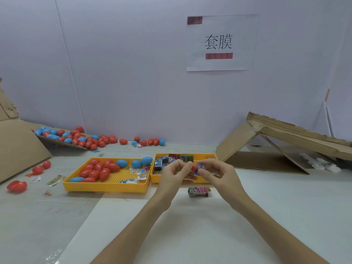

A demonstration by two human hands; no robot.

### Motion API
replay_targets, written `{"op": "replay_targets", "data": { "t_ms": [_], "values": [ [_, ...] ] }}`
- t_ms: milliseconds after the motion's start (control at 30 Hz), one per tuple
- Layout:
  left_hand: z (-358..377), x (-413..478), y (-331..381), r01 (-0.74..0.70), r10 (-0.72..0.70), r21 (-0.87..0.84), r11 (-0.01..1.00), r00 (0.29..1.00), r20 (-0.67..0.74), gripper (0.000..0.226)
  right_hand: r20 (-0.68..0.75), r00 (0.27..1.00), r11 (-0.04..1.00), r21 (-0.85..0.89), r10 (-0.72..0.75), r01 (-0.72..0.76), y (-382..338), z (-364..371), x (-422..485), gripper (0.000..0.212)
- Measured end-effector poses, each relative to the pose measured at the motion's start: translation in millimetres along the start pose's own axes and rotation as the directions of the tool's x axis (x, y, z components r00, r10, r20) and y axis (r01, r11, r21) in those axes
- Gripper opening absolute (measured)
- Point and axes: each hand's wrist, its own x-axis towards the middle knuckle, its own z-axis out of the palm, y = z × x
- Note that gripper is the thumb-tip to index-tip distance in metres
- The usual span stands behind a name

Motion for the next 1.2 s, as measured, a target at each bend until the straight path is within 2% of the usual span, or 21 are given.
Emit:
{"op": "replay_targets", "data": {
  "t_ms": [67,133,167,233,300,367,400,467,533,567,600,633,700,767,800,867,933,1033,1100,1200],
  "values": [
    [-1.3,1.1,-6.3,-0.1,0.113,0.265,0.959,0.993,-0.035,0.031,-0.061,0.996,0.995,0.082,0.063,-0.058,1.7,-5.3,3.6,0.014],
    [-4.9,1.3,-13.7,-0.221,0.244,0.585,0.781,0.969,0.04,0.024,-0.068,0.981,0.952,0.261,0.182,-0.158,2.5,-13.0,10.9,0.019],
    [-5.7,1.3,-16.8,-0.281,0.275,0.683,0.674,0.954,0.122,0.017,-0.046,0.97,0.919,0.332,0.239,-0.211,3.0,-17.6,16.2,0.024],
    [-5.7,0.8,-21.7,-0.356,0.231,0.75,0.558,0.934,0.271,0.01,0.026,0.932,0.839,0.428,0.362,-0.338,4.7,-25.1,27.9,0.034],
    [-4.4,0.7,-24.2,-0.36,0.154,0.761,0.541,0.931,0.331,0.01,0.095,0.878,0.767,0.449,0.469,-0.459,5.5,-27.2,40.4,0.036],
    [-4.2,1.7,-25.1,-0.354,0.121,0.774,0.525,0.931,0.344,0.01,0.119,0.851,0.75,0.421,0.511,-0.509,1.2,-28.0,58.0,0.036],
    [-4.6,2.3,-26.2,-0.355,0.113,0.776,0.521,0.93,0.349,0.01,0.096,0.861,0.753,0.442,0.5,-0.487,-4.7,-30.3,69.6,0.037],
    [-5.0,3.8,-26.9,-0.358,0.103,0.78,0.513,0.928,0.358,0.011,-0.042,0.895,0.706,0.631,0.445,-0.321,-19.2,-44.2,98.6,0.039],
    [-4.4,4.9,-27.1,-0.355,0.091,0.784,0.51,0.928,0.361,0.012,-0.198,0.871,0.545,0.833,0.449,-0.091,-33.7,-64.7,122.4,0.047],
    [-3.9,4.9,-27.4,-0.352,0.085,0.786,0.509,0.929,0.361,0.013,-0.223,0.856,0.488,0.872,0.467,-0.039,-37.2,-73.3,128.4,0.054],
    [-3.7,4.9,-27.2,-0.351,0.079,0.788,0.506,0.928,0.363,0.014,-0.211,0.849,0.476,0.878,0.484,-0.054,-37.4,-77.4,128.2,0.06],
    [-3.7,4.7,-26.9,-0.352,0.069,0.788,0.505,0.927,0.369,0.014,-0.181,0.851,0.51,0.853,0.493,-0.114,-33.7,-77.1,122.7,0.061],
    [-5.0,4.8,-27.3,-0.352,0.059,0.784,0.511,0.924,0.377,0.014,-0.129,0.867,0.661,0.703,0.481,-0.262,-17.4,-69.1,103.8,0.046],
    [-5.7,4.8,-26.7,-0.351,0.067,0.782,0.515,0.926,0.371,0.013,-0.127,0.898,0.848,0.406,0.422,-0.341,-4.7,-59.6,82.3,0.028],
    [-5.6,4.7,-25.8,-0.352,0.071,0.784,0.512,0.926,0.37,0.013,-0.136,0.918,0.91,0.243,0.374,-0.335,-0.1,-57.2,72.4,0.022],
    [-6.2,4.2,-24.4,-0.344,0.076,0.789,0.509,0.931,0.356,0.014,-0.081,0.966,0.969,-0.005,0.246,-0.247,8.4,-52.6,52.0,0.022],
    [-8.0,4.9,-23.1,-0.339,0.093,0.785,0.519,0.935,0.342,0.015,0.049,0.992,0.978,-0.177,0.119,-0.108,13.9,-43.8,30.1,0.026],
    [-10.4,5.3,-21.0,-0.335,0.146,0.793,0.51,0.941,0.304,0.015,0.241,0.971,0.905,-0.411,-0.008,0.109,21.1,-33.1,6.4,0.028],
    [-11.9,5.5,-19.8,-0.332,0.197,0.801,0.498,0.943,0.269,0.014,0.347,0.938,0.847,-0.501,0.009,0.177,22.6,-31.0,0.4,0.029],
    [-18.9,7.4,-14.3,-0.309,0.277,0.818,0.486,0.942,0.191,0.014,0.412,0.91,0.789,-0.575,0.048,0.219,24.9,-31.4,-0.1,0.037]
  ]
}}
